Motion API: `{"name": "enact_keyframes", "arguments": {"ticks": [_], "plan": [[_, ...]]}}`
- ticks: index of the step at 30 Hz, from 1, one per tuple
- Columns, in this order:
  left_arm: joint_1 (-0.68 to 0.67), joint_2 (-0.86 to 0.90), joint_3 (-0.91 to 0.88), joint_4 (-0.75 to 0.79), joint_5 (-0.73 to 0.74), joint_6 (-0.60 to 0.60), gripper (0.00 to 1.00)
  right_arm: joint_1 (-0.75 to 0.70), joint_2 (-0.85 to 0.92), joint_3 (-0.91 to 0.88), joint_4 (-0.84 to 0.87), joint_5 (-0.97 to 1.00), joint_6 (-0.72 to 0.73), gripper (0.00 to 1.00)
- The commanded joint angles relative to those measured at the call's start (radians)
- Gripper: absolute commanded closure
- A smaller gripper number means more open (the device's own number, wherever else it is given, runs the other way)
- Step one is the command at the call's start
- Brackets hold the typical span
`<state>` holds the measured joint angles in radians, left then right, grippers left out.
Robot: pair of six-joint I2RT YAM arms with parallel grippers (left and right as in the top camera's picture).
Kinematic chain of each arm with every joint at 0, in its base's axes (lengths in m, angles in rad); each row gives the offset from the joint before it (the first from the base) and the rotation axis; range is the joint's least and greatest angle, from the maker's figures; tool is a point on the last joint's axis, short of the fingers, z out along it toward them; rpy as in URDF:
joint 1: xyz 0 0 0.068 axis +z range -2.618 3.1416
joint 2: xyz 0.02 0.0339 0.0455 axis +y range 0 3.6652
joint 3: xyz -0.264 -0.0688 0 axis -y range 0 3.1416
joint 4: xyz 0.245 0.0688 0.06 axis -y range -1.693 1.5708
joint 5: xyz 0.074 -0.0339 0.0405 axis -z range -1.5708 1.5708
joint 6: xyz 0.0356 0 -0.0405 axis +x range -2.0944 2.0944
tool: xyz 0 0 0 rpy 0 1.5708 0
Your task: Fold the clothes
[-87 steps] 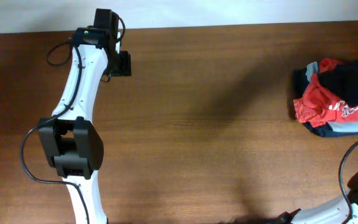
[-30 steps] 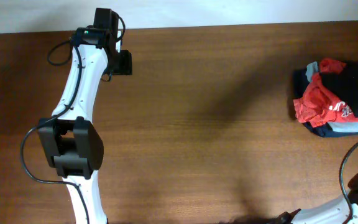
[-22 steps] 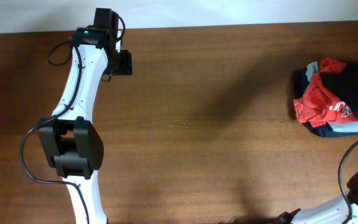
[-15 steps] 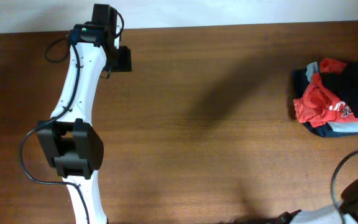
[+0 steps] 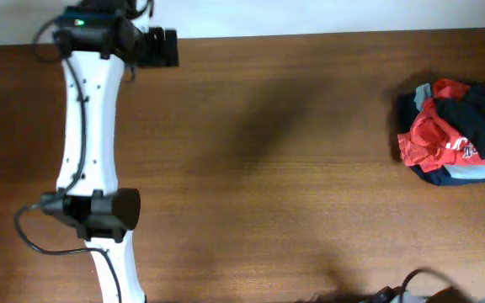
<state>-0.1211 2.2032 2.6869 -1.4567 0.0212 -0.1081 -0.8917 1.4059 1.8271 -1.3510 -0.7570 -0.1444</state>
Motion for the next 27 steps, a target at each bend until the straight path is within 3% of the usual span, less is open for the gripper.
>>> {"name": "enact_keyframes", "arguments": {"ticks": [1,5,11,27], "plan": [[0.006,-0.006,0.158,-0.040,0.021,0.012,0.02,0.097,-0.131,0.011,-0.112,-0.085,-0.307,0.01],[0.005,-0.006,0.240,-0.069,0.028,0.012,0.01,0.236,-0.212,0.011,-0.180,-0.081,-0.381,0.01],[0.005,-0.006,0.241,-0.106,0.027,0.012,0.01,0.402,-0.286,0.011,-0.168,-0.012,-0.380,0.01],[0.005,-0.006,0.241,-0.106,0.027,0.012,0.01,0.420,-0.241,0.011,-0.224,0.010,-0.375,0.01]]}}
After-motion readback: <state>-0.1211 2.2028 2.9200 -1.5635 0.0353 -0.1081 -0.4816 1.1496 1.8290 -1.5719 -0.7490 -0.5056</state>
